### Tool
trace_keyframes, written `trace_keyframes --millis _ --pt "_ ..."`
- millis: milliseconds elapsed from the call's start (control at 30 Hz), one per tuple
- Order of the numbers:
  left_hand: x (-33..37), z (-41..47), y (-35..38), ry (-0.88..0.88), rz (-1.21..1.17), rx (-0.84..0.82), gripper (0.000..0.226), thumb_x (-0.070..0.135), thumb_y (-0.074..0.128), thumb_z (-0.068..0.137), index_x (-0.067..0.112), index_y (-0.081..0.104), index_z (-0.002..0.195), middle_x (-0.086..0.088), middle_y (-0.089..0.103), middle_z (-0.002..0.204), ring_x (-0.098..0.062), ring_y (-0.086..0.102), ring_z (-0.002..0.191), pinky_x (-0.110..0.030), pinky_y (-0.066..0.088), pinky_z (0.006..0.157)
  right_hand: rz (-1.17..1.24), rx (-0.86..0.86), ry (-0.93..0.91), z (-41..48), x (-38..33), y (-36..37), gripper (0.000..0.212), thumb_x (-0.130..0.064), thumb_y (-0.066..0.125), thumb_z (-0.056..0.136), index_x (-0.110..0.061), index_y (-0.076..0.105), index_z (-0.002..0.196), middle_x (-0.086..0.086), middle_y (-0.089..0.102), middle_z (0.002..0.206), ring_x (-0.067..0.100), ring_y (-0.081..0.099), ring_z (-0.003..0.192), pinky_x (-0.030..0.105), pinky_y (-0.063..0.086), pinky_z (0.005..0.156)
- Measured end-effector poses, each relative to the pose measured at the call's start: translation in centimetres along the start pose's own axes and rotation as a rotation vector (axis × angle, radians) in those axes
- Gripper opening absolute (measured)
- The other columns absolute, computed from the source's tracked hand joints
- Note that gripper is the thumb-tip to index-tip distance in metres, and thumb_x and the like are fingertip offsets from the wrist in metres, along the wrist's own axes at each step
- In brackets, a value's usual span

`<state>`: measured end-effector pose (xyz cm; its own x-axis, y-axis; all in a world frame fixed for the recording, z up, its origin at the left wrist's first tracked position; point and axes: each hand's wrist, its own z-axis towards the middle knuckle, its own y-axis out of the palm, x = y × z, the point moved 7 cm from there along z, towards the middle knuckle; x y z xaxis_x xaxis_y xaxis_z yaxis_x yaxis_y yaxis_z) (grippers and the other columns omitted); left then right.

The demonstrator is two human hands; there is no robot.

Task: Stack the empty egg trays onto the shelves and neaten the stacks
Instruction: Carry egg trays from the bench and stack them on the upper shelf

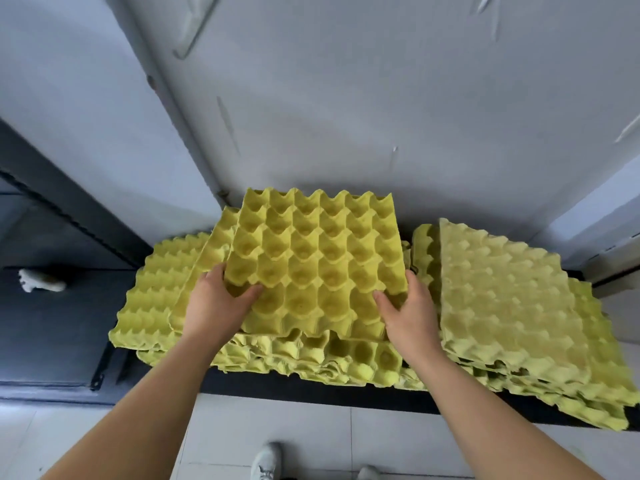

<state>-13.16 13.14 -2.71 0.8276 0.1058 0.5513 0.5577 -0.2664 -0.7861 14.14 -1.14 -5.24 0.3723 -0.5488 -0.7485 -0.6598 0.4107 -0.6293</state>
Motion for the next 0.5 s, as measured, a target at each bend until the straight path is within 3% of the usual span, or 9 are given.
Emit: trace_keyframes --millis 233,500 --pt "-6.1 4.6 -2.3 -0.025 0.012 -0.036 0.085 0.062 0.071 0.069 0.023 0.04 0.138 -0.003 0.062 0.115 -0.022 0.065 0.088 -0.042 0.059 0.069 -0.035 0.005 0.048 -0.7 -2.7 6.9 0.073 -0.04 0.061 0.089 -0.015 0.026 0.148 0.004 0.036 0.15 0.02 0.034 0.137 0.037 0.03 0.112" --pt "-8.9 8.2 -0.5 0.019 -0.021 -0.159 0.08 0.052 0.074 0.074 0.025 0.034 0.137 0.0 0.06 0.112 -0.023 0.064 0.085 -0.036 0.057 0.064 -0.081 0.047 0.094 -1.5 -2.3 10.7 0.076 -0.041 0.06 0.089 -0.016 0.02 0.149 0.005 0.03 0.152 0.02 0.029 0.14 0.035 0.026 0.11"
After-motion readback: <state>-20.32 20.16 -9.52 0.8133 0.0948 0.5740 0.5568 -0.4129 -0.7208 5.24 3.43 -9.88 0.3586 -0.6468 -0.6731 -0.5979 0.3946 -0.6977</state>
